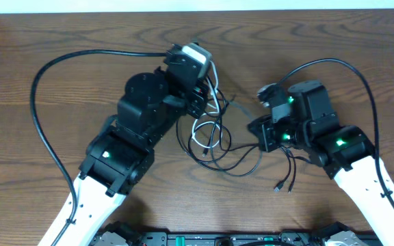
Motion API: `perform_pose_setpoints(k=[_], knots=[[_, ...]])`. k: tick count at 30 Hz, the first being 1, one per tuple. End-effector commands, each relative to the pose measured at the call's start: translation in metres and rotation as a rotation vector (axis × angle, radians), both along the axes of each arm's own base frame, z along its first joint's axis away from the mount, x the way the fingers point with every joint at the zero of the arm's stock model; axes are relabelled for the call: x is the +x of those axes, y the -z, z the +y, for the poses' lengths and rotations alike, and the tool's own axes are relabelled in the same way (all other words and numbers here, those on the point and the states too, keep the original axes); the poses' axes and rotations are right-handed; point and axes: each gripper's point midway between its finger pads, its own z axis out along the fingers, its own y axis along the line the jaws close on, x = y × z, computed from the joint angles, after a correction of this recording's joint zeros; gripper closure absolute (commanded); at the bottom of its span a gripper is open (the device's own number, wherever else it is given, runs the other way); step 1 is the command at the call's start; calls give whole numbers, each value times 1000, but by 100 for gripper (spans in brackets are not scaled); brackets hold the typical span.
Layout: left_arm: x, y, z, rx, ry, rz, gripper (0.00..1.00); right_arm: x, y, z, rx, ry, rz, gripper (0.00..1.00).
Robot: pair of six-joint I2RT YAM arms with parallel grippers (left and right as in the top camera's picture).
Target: Untangle cables
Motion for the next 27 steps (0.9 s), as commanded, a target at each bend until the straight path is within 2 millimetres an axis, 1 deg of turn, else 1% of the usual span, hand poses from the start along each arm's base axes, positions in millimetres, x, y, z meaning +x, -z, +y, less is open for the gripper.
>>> perform_pose_setpoints(k=[1, 2, 5, 6, 7, 9, 10, 11, 14, 20, 24, 27], knots=[[8, -24, 38, -19, -121, -58, 93, 30, 10, -63, -180, 288, -20, 99], [9, -28, 48, -22, -146, -65, 93, 33, 12, -80, -212, 341, -13, 99], [9, -40, 78, -34, -220, -94, 92, 38, 17, -118, -255, 457, 14, 99], [6, -49, 98, -44, -272, -119, 93, 39, 19, -147, -272, 546, 36, 99], [4, -54, 108, -49, -297, -132, 92, 40, 20, -161, -280, 592, 45, 99], [-1, -61, 126, -54, -343, -151, 92, 40, 20, -185, -275, 678, 62, 99], [-3, -63, 135, -54, -367, -156, 92, 40, 20, -201, -266, 741, 74, 99], [-5, -64, 142, -53, -388, -159, 93, 40, 20, -209, -261, 777, 80, 99], [-9, -63, 166, -45, -457, -153, 92, 36, 19, -247, -250, 907, 91, 99], [-9, -53, 208, -26, -578, -113, 93, 26, 14, -302, -228, 1103, 89, 99], [-12, -44, 228, -44, -585, -69, 93, 18, 7, -327, -210, 1193, 87, 99], [-16, -44, 248, -121, -616, -45, 93, 12, -2, -342, -196, 1258, 80, 99]])
